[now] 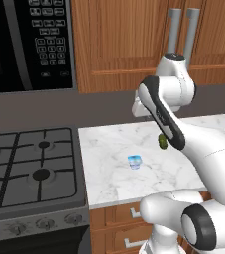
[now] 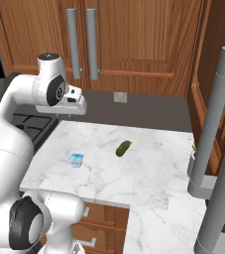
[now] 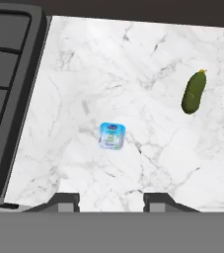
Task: Pick the pan from the cabinet and place it on the stove. Then turn on the stove burner for the pan.
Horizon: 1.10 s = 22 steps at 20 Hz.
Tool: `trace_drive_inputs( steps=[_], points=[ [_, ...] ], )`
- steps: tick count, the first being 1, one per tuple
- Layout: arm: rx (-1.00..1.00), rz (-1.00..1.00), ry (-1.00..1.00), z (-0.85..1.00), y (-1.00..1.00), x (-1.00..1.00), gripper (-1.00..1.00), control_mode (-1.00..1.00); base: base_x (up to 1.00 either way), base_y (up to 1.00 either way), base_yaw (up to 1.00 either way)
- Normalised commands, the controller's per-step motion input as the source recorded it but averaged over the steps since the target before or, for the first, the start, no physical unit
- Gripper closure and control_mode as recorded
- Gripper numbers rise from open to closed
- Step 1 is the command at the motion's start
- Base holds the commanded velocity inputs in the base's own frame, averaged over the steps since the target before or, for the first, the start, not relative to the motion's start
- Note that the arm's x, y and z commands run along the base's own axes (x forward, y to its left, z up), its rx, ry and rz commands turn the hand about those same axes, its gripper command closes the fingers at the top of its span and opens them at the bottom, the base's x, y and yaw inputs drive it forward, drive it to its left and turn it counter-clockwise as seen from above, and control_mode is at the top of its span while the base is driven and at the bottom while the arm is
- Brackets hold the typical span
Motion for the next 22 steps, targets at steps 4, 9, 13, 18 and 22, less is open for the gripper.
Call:
trace_drive_inputs(
  steps=[4, 9, 13, 18, 22],
  points=[
    [0.0, 0.0, -0.03, 0.0, 0.0, -0.14, -1.0, -1.0, 0.0, 0.0, 0.0],
    [0.0, 0.0, -0.26, 0.0, 0.0, -0.3, -1.0, -1.0, 0.0, 0.0, 0.0],
    [0.0, 0.0, -0.34, 0.02, -0.17, -0.36, -1.0, -1.0, 0.0, 0.0, 0.0],
    [0.01, 0.0, -0.24, 0.19, -0.26, -0.21, -1.0, -1.0, 0.0, 0.0, 0.0],
    [0.0, 0.0, -0.18, 0.26, -0.38, 0.0, -1.0, -1.0, 0.0, 0.0, 0.0]
  ],
)
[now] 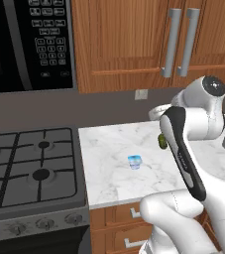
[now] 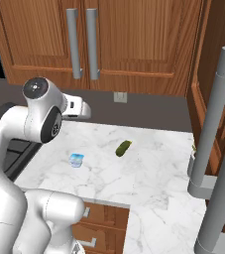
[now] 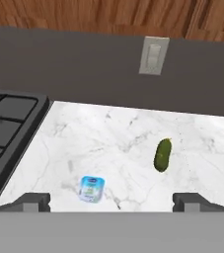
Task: Pick the pan from the cabinet and place it on the stove. Then turn on the stove burner for the pan.
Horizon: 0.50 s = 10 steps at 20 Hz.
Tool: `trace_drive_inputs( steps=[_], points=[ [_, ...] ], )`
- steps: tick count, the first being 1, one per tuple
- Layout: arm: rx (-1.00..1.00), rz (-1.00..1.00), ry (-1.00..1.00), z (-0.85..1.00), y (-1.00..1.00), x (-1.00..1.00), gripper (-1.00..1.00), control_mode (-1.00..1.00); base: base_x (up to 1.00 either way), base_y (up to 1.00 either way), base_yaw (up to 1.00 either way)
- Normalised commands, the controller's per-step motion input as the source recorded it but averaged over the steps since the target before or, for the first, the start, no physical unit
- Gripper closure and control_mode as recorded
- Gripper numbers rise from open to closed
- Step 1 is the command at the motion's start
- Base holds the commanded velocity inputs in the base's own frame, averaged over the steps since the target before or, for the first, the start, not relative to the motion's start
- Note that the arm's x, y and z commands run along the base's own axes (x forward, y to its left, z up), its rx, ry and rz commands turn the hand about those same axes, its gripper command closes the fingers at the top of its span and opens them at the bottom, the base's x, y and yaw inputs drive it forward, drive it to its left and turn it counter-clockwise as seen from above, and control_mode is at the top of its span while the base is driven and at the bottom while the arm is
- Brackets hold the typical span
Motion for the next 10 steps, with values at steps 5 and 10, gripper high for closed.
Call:
trace_drive_inputs(
  steps=[5, 10],
  points=[
    [0.0, 0.0, -0.17, 0.28, -0.3, 0.03, -1.0, -1.0, 0.0, 0.0, 0.0],
    [0.0, 0.0, -0.15, 0.34, -0.25, 0.1, -1.0, -1.0, 0.0, 0.0, 0.0]
  ],
)
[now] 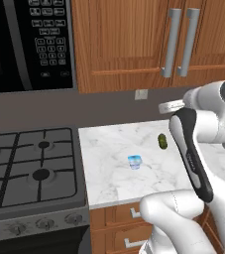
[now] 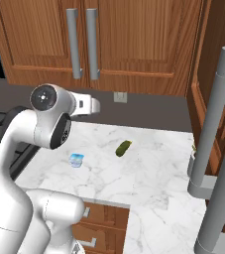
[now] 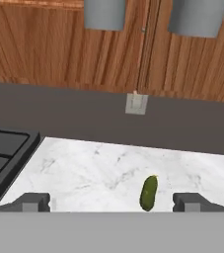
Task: Pick the pan from the cabinet and place it on the stove. Then turn on the stove burner for the pan.
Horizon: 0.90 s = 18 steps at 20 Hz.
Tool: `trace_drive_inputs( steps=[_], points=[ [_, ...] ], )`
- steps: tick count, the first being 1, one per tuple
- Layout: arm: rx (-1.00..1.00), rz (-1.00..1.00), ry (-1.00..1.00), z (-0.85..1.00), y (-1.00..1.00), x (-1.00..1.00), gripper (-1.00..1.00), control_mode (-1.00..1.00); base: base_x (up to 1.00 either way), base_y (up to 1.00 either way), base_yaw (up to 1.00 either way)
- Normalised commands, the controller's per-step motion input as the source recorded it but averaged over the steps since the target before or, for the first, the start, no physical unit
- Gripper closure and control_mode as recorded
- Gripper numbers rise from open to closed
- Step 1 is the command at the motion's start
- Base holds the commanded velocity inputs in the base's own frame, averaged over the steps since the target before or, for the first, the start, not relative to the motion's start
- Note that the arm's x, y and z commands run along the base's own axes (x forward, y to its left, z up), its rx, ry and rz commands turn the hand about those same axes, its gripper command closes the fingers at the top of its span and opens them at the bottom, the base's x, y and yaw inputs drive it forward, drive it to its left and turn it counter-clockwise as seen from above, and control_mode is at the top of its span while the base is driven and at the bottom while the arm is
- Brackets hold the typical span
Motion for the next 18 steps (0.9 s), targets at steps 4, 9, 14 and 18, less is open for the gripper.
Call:
trace_drive_inputs(
  steps=[4, 9, 14, 18],
  points=[
    [0.0, 0.0, -0.06, 0.4, -0.19, 0.13, -1.0, -1.0, 0.0, 0.0, 0.0],
    [0.0, 0.0, -0.07, 0.43, -0.2, 0.16, -1.0, -1.0, 0.0, 0.0, 0.0],
    [0.0, 0.0, -0.09, 0.41, -0.2, 0.14, -1.0, -1.0, 0.0, 0.0, 0.0],
    [0.0, 0.0, -0.11, 0.33, -0.17, 0.12, -1.0, -1.0, 0.0, 0.0, 0.0]
  ],
)
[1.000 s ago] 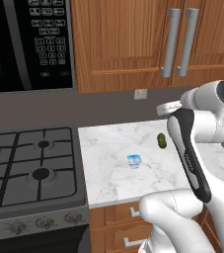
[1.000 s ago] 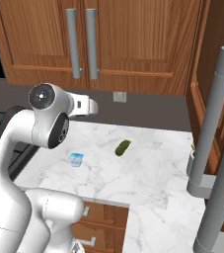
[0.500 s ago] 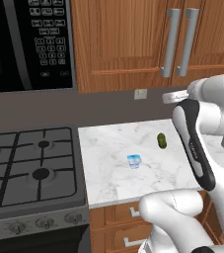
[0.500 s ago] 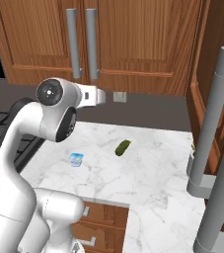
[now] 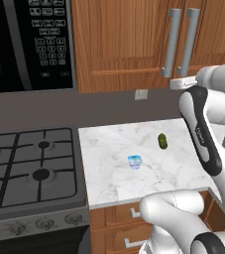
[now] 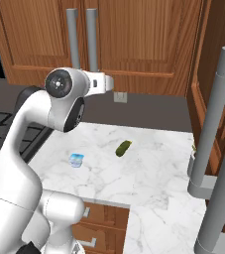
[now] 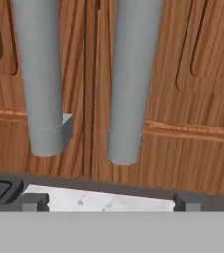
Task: Pick the pan from the cabinet and place it on the stove. Then turn on the stove burner for the pan.
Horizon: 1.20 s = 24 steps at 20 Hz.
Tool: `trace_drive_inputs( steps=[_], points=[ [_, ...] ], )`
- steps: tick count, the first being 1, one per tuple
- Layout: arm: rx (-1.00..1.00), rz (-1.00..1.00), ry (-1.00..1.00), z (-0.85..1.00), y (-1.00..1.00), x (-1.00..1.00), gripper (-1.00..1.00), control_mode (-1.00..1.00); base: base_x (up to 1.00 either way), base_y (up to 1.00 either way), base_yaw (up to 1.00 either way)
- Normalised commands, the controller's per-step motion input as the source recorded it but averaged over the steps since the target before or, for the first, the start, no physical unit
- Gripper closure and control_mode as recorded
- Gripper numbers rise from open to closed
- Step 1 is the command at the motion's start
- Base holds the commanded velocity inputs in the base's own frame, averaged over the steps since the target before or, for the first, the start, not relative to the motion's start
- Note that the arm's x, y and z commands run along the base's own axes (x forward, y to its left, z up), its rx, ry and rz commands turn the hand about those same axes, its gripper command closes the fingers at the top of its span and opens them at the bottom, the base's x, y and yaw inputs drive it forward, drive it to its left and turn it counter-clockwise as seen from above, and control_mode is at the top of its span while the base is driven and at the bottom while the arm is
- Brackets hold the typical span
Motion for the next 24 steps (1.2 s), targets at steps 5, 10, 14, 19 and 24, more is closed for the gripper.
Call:
trace_drive_inputs(
  steps=[5, 10, 14, 19, 24],
  points=[
    [0.0, 0.0, -0.13, 0.27, -0.15, 0.09, -1.0, -1.0, 0.0, 0.0, 0.0],
    [0.0, 0.0, -0.13, 0.23, -0.12, 0.07, -1.0, -1.0, 0.0, 0.0, 0.0],
    [0.0, 0.0, -0.11, 0.15, -0.06, 0.12, -1.0, -1.0, 0.0, 0.0, 0.0],
    [0.02, 0.01, -0.13, 0.03, 0.0, 0.14, -1.0, -1.0, 0.0, 0.0, 0.0],
    [0.04, 0.01, -0.07, 0.0, -0.08, 0.07, -1.0, -1.0, 0.0, 0.0, 0.0]
  ],
)
